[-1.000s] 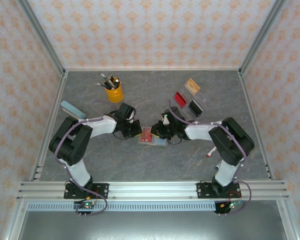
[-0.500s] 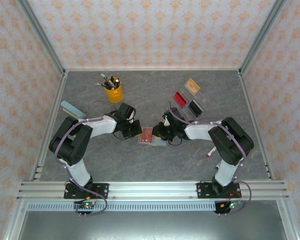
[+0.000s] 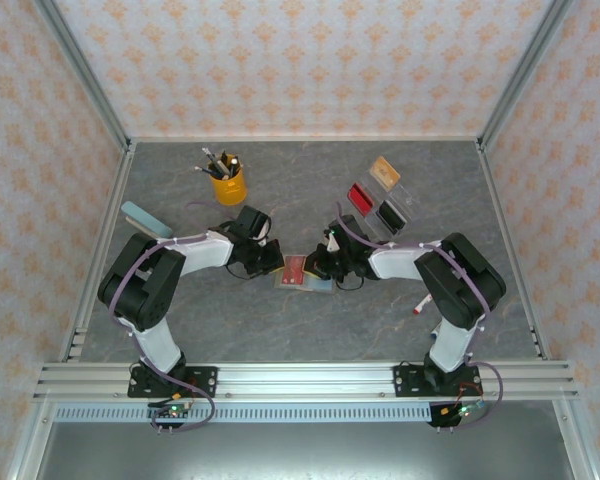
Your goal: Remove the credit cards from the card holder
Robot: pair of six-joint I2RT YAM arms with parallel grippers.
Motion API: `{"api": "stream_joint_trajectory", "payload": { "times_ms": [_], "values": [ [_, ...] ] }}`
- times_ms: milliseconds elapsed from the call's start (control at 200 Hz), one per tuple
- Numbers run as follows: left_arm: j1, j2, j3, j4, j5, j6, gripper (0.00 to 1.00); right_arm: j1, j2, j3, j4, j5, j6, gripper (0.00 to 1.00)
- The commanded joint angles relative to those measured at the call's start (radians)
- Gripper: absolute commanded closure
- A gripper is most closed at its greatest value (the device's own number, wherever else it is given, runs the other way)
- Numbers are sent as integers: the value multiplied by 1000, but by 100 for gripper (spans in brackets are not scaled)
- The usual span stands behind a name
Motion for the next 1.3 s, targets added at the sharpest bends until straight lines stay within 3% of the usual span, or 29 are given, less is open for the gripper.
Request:
{"api": "stream_joint_trajectory", "payload": {
  "times_ms": [0,145,330,475,631,761,1016,1206,1296],
  "values": [
    [-7,70,-47,-36,-44,-1,96,2,17,16,44,-15,0,91],
    [-8,70,-57,-33,-44,4,96,3,49,28,61,-33,4,85],
    [-7,77,-96,-6,-38,-3,97,2,91,39,91,-39,16,85],
    [-7,77,-109,4,-34,-6,97,2,90,43,88,-39,14,89],
    [-7,64,-101,-3,-31,-5,96,2,69,66,31,-34,-19,100],
    [-8,31,-59,-58,-44,6,92,0,26,73,-51,-7,-49,100],
    [-8,-33,26,-92,-7,28,72,-11,-36,43,-170,67,-83,100],
    [-8,-45,27,-68,28,33,71,-16,-41,32,-181,72,-95,100],
    [-7,-55,23,-57,37,34,75,-16,-37,33,-154,39,-98,100]
  ]
}}
